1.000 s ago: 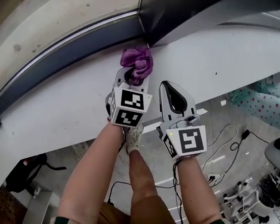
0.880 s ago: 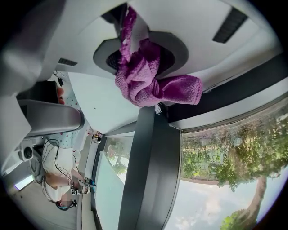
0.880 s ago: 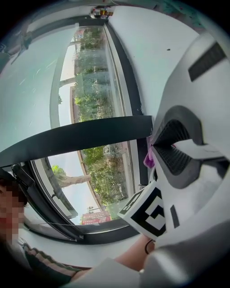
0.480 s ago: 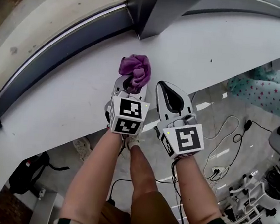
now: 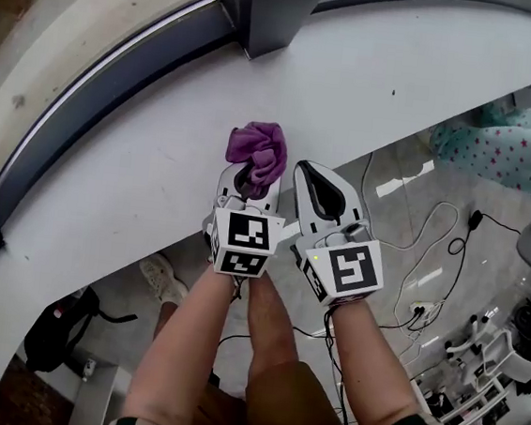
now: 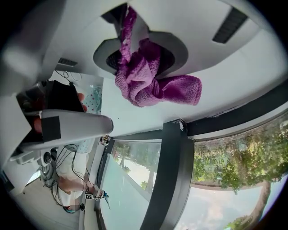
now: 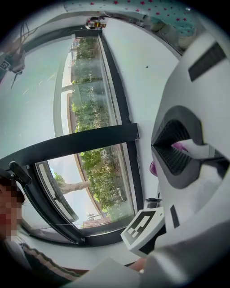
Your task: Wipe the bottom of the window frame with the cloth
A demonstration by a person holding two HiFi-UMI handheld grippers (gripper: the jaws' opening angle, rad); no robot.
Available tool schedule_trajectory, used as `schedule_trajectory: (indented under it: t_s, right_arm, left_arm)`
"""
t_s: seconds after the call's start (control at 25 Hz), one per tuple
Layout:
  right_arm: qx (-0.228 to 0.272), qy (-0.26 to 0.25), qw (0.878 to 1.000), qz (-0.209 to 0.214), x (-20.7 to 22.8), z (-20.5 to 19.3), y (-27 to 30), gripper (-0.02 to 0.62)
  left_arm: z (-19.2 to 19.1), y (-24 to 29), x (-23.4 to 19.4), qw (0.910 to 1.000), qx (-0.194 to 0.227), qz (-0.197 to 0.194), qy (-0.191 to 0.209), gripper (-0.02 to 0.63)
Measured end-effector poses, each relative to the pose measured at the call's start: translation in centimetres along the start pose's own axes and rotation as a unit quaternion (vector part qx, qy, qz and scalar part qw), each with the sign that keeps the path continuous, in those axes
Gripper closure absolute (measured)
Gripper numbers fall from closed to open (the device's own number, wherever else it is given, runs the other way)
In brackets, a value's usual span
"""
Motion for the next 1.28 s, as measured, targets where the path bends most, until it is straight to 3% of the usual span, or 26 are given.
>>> schedule_trajectory:
  t_s: [0.44, 0.68, 1.28]
  right_arm:
    - [-0.005, 0.018, 1.0, -0.004, 0.3, -1.3, -2.1, 0.581]
    - [-0.009, 0.014, 1.0, 0.004, -0.1, -1.9, -2.5, 0.581]
    - [-0.029, -0.008, 0.999, 0.019, -2.9, -2.1, -2.6, 0.581]
  left_arm:
    - [-1.7, -1.4, 2.9, 0.9999, -0.01, 0.0, -0.009, 0.503]
    - [-3.6, -2.5, 4.2, 0.9993, -0.007, -0.004, -0.036, 0.503]
    - [-4.9, -4.5, 2.2, 0.9991, 0.009, -0.002, -0.041, 0.505]
Point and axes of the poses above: the fingertips, and each gripper's own axes: y forward along the fingers, x to its right, z out of its top, the point moved 6 cm from there along -y, backward along the fingers, and after that the axes turned 8 degrees about -y, right-handed, at the moved point
